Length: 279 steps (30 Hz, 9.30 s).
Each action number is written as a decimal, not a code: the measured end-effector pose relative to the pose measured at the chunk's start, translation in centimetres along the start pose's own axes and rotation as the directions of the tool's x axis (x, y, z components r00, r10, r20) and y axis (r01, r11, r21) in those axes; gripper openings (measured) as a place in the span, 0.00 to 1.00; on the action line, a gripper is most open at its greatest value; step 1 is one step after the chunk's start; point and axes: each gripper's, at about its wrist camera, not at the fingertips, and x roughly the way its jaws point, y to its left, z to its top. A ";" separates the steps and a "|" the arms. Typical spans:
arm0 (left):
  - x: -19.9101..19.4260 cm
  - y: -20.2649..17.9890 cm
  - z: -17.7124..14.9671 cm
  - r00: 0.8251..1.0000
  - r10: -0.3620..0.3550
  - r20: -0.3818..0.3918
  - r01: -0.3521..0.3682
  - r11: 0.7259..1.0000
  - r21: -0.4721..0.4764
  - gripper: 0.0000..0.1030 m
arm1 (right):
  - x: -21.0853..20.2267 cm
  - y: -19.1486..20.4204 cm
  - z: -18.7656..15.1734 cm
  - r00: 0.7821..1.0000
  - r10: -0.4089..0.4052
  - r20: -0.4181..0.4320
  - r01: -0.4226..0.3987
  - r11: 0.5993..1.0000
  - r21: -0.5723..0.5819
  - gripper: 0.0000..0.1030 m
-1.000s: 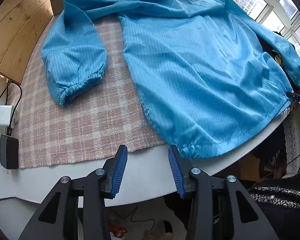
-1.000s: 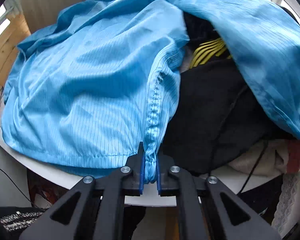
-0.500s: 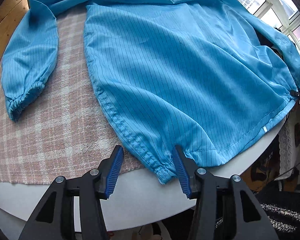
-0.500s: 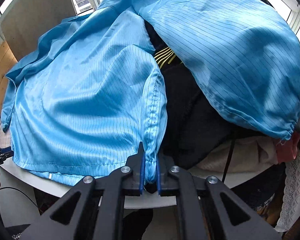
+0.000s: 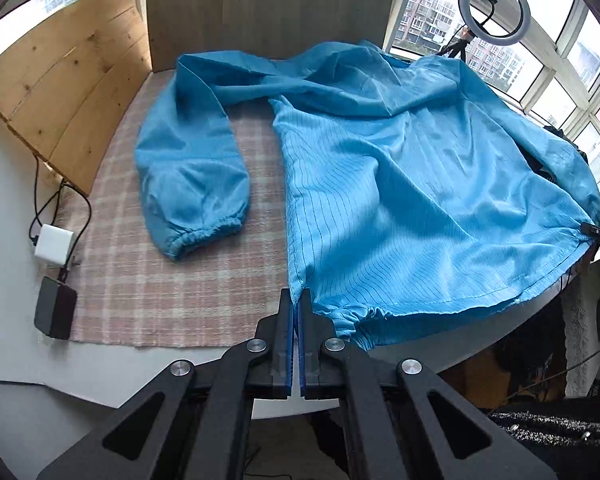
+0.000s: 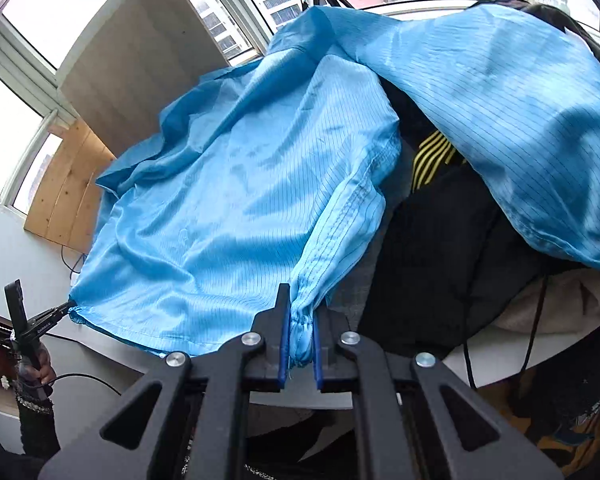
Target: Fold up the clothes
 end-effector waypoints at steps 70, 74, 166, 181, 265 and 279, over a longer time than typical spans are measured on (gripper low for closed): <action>12.3 3.4 40.4 0.821 0.544 0.173 -0.571 0.773 0.276 0.28 | 22.6 0.4 31.9 0.769 -0.616 0.173 0.614 0.634 -0.470 0.13; 6.8 8.1 34.3 0.833 0.535 0.140 -0.553 0.816 0.168 0.37 | 19.4 2.3 31.8 0.824 -0.535 0.187 0.558 0.711 -0.427 0.13; -2.6 -8.6 -12.9 0.983 0.184 -0.021 -0.185 0.978 -0.098 0.32 | 28.9 35.3 17.5 0.941 -0.147 -0.304 -0.077 0.782 -0.618 0.34; 5.1 0.0 -5.0 0.956 0.293 0.021 -0.279 0.928 -0.247 0.41 | 35.1 32.2 23.7 0.978 -0.070 -0.197 -0.006 0.933 -0.360 0.42; 4.5 2.0 -14.7 0.996 0.077 0.052 -0.042 0.875 -0.483 0.29 | 32.9 39.7 -2.9 0.886 -0.040 -0.463 -0.298 0.716 -0.632 0.23; 5.6 3.7 -14.4 0.977 -0.068 0.201 0.136 0.928 -0.348 0.47 | 31.9 52.0 -15.2 0.846 -0.082 -0.526 -0.347 0.665 -0.662 0.42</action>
